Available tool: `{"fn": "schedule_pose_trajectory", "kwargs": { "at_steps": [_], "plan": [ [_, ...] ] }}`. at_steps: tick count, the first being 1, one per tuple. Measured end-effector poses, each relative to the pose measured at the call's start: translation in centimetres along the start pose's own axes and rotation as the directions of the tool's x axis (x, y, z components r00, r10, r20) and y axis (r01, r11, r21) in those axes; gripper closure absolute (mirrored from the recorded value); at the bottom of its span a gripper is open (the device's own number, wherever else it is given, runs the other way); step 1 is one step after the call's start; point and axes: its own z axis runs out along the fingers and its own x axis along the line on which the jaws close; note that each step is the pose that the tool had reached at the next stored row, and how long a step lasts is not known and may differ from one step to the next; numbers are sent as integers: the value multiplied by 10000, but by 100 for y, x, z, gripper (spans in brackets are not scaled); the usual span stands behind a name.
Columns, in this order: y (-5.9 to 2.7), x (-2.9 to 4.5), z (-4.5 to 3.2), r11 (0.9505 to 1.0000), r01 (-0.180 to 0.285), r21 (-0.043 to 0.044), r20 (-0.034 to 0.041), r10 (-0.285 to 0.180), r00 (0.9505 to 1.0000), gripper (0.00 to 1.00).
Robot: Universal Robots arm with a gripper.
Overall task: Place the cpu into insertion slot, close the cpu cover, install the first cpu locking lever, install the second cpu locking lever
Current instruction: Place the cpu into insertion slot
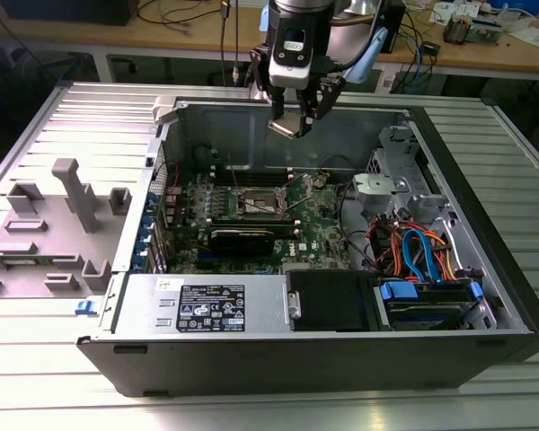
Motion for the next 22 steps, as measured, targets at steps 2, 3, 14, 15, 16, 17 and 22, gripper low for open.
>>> {"fn": "schedule_pose_trajectory", "kwargs": {
  "at_steps": [2,3,14,15,16,17,22],
  "plan": [
    [0,0,0,10000,-12,0,1,12,10000,45],
    [0,0,0,10000,-21,0,2,21,10000,45],
    [-15,-11,2,9997,-225,-3,19,225,9997,45],
    [-16,-10,3,9997,-245,-4,20,245,9997,45],
    [-16,-10,3,9997,-258,-4,22,258,9997,45],
    [-16,-10,3,9996,-280,-5,24,280,9996,45],
    [-18,-8,4,9993,-378,-7,32,378,9993,45]
  ]
}}
